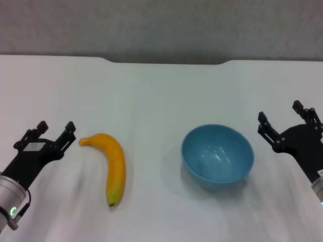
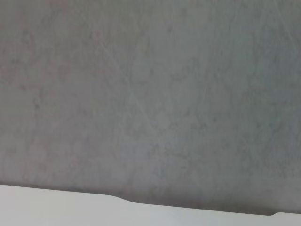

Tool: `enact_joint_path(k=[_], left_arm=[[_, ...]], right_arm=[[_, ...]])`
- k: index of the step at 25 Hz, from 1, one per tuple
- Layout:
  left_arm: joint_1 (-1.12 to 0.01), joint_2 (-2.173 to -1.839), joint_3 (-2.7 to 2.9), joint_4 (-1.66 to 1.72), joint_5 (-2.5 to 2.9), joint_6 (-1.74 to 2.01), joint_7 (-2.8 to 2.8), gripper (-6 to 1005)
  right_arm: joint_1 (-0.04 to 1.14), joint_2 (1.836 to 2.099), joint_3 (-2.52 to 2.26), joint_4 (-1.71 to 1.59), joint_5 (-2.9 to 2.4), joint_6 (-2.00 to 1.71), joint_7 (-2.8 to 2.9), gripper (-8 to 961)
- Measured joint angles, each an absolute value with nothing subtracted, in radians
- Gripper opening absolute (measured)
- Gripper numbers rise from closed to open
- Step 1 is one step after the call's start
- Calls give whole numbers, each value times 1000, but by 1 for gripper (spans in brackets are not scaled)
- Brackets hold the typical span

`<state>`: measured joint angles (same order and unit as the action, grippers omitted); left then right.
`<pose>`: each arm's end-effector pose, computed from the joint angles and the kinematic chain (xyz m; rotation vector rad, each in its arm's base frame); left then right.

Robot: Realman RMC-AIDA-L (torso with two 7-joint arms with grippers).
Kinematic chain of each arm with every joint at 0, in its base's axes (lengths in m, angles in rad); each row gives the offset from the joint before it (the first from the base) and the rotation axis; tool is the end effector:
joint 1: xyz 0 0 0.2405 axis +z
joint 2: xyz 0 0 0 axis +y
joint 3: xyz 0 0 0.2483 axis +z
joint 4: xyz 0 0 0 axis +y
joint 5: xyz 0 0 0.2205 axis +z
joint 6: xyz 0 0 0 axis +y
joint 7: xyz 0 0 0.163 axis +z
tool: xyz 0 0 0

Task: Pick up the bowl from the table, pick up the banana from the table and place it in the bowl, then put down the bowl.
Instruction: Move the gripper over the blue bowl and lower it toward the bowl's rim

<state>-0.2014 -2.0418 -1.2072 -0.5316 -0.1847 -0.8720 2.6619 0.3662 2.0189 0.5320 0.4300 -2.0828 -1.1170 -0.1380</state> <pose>-0.3219 0.3322 -0.0379 -1.7419 -0.8150 -0.7991 0.2948 0.3325 -0.0559 -1.7583 0.4029 0.6354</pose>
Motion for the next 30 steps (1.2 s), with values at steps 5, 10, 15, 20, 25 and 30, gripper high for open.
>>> enact_joint_path(k=[5,10,15,20,25,30], left_arm=[[-203,-2042,-1207,-521,-185,-878,2665,788],[-207,-2042,-1207,-518,-194,-879,2666,788],[-205,-2041,-1205,-520,-199,-874,2669,788],[-189,-2030,-1203,-565,-190,-798,2643,789],[-115,-1968,-1210,-871,-97,-476,2507,789],[-49,-1944,-1233,-1147,13,-198,2443,789]], right_arm=[[368,2019,532,428,-2082,-1115,-138,886],[373,2019,532,428,-2080,-1115,-138,885],[374,2017,535,447,-2080,-1088,-139,885],[372,2002,569,527,-2083,-991,-154,885],[310,1939,705,785,-2086,-748,-310,885],[193,1974,1005,1077,-2087,-315,-655,884]])
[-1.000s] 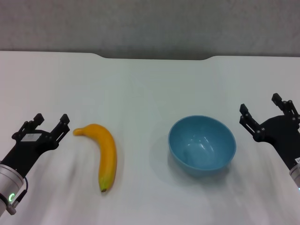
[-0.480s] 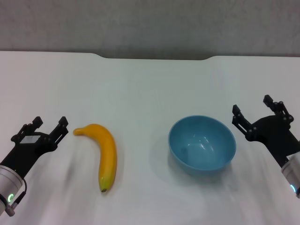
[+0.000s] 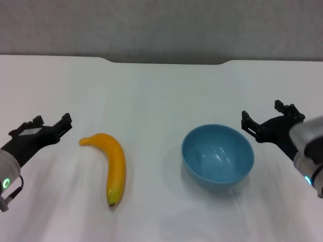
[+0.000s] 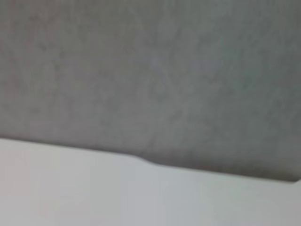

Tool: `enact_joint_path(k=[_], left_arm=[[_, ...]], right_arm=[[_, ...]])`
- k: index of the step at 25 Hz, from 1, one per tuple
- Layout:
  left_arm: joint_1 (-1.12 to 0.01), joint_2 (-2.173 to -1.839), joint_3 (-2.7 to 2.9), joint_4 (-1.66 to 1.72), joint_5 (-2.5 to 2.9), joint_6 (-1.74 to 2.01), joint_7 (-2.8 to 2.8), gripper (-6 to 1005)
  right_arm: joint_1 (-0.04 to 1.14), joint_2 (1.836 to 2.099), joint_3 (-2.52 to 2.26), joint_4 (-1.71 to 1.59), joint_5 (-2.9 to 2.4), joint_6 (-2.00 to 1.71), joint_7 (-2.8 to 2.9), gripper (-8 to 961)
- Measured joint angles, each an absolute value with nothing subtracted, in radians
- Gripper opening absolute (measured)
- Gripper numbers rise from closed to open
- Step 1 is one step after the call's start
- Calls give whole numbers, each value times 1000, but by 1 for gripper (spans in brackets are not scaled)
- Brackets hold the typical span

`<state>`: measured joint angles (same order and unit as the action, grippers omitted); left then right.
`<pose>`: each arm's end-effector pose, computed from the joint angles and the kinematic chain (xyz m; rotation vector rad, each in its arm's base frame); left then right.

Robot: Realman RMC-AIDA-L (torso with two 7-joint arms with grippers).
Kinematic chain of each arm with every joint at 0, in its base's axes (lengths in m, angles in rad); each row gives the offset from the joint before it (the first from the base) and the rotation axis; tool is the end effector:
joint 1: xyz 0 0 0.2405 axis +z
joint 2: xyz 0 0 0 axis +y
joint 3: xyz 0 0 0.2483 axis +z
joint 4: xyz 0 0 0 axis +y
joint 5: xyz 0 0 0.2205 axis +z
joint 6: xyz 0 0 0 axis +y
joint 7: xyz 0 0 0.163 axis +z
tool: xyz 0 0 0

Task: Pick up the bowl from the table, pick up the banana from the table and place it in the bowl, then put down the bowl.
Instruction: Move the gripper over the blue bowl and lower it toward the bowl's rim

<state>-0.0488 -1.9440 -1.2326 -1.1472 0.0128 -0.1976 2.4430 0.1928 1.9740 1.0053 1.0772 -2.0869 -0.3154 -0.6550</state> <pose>-0.2890 0.3539 -0.0079 -1.7469 -1.0119 -0.6167 0.2486 0.3672 -0.0527 -1.8703 0.5938 0.3923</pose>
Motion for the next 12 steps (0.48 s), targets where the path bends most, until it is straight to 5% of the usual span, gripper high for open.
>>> enact_joint_path(k=[3,12], left_arm=[[-34,-1944,-1233,-1302,50,30,2448,789],[-90,-1966,-1289,-1480,-162,479,2713,789]], right_arm=[[157,2008,1189,1201,-2080,-8,-759,884],[288,2002,1544,1258,-2172,660,-589,883]])
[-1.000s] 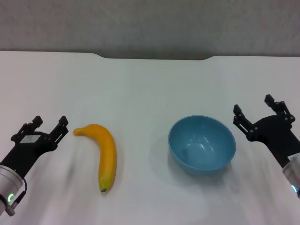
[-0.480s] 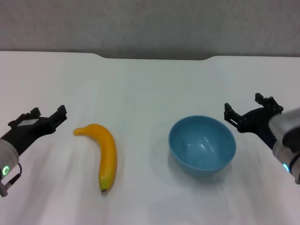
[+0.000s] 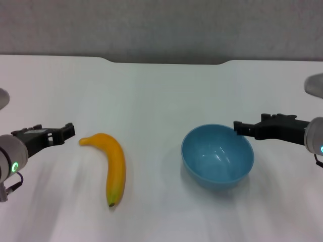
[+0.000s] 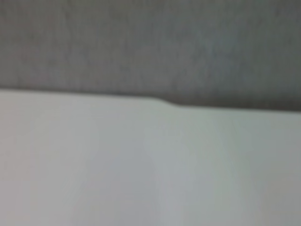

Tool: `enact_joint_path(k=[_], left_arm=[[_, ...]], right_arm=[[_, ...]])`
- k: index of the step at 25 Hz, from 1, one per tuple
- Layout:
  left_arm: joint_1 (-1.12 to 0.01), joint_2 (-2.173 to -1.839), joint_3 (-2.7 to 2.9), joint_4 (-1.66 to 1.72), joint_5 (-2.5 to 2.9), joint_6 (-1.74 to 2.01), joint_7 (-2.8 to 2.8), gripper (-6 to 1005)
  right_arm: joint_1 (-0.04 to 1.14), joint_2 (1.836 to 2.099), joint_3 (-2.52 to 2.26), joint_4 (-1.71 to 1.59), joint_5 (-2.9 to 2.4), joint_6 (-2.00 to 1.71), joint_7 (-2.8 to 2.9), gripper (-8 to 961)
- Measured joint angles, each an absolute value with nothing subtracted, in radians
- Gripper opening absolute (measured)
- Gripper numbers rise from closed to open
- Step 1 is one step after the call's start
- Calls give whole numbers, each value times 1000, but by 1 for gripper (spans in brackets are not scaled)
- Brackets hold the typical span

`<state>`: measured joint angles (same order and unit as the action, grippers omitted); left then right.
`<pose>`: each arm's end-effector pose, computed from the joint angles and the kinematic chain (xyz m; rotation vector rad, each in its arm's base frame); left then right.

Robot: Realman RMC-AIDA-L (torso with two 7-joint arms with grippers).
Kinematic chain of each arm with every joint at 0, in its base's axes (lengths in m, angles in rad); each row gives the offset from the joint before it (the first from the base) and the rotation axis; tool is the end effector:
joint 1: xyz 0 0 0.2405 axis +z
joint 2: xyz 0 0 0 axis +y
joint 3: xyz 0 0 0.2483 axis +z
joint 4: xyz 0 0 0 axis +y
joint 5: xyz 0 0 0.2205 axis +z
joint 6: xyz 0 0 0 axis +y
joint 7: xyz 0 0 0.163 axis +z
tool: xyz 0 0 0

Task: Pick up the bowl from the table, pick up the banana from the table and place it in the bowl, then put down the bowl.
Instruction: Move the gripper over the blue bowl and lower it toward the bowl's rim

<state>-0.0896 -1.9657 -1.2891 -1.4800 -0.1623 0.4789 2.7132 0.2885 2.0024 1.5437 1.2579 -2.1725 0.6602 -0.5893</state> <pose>-0.2537 0.3637 0.0015 -1.7583 -1.1313 -0.2652 0.2313 0.3947 -0.0134 -2.1652 0.9949 0.2616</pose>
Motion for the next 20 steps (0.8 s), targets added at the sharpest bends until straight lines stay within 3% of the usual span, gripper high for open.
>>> enact_joint_path(k=[5,14,20], left_arm=[[-132,-1973,-1381,-1482,-316,611,2841,789],[-142,-1980,-1416,-1479,-303,672,2842,789],[-144,-2021,-1450,-1440,-233,666,2842,790]], right_arm=[[356,2003,1600,1279,-2380,805,-452,883],[367,2007,1584,1299,-2576,823,-305,883],[357,2009,1521,1221,-2576,725,-274,882]])
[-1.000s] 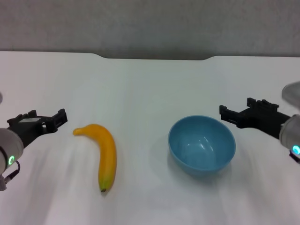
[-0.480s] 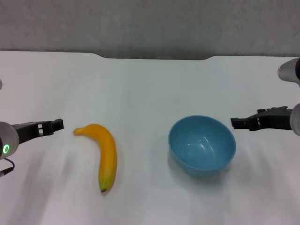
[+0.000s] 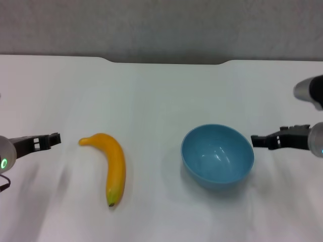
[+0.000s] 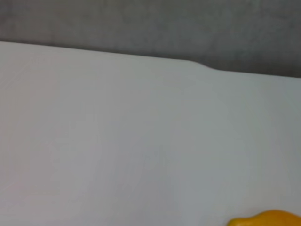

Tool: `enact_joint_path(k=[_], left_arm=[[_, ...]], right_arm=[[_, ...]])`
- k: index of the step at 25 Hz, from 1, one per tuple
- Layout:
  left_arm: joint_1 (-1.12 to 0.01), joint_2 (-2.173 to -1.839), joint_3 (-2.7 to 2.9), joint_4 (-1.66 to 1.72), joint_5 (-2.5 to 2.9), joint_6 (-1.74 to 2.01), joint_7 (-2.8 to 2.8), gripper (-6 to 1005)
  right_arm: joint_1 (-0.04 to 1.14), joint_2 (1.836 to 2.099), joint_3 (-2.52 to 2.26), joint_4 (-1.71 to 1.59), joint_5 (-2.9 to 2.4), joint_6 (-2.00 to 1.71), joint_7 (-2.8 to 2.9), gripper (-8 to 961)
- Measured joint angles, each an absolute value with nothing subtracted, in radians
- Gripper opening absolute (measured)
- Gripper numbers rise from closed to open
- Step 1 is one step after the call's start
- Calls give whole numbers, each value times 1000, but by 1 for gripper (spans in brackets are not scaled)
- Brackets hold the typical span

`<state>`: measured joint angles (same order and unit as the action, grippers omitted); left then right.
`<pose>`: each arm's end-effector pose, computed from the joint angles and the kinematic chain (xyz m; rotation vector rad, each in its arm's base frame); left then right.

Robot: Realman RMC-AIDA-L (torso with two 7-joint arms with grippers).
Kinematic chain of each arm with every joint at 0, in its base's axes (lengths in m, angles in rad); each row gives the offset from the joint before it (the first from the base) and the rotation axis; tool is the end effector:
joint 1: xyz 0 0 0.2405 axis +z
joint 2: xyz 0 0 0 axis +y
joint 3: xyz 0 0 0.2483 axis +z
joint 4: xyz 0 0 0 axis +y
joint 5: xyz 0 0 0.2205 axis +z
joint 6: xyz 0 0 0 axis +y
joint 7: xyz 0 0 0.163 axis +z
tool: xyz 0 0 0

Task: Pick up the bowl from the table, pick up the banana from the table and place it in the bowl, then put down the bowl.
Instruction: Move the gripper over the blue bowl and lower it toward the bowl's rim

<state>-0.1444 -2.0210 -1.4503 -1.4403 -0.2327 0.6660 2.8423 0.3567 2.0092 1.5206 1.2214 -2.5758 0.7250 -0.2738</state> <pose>-0.2739 0.3710 0.0136 -1.6924 -1.2533 -0.1425 0.2537 0.4012 -0.0167 -2.0752 1.0244 -0.0218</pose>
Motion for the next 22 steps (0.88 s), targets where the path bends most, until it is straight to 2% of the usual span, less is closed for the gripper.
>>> enact_joint_path(k=[16,22], left_arm=[[-169,-2030,-1482,-1344,-226,628,2843,790],[-160,-2029,-1484,-1345,-227,616,2843,790]], right_arm=[[384,2009,1433,1143,-2579,618,-259,881],[437,2011,1365,1039,-2570,556,-259,880]])
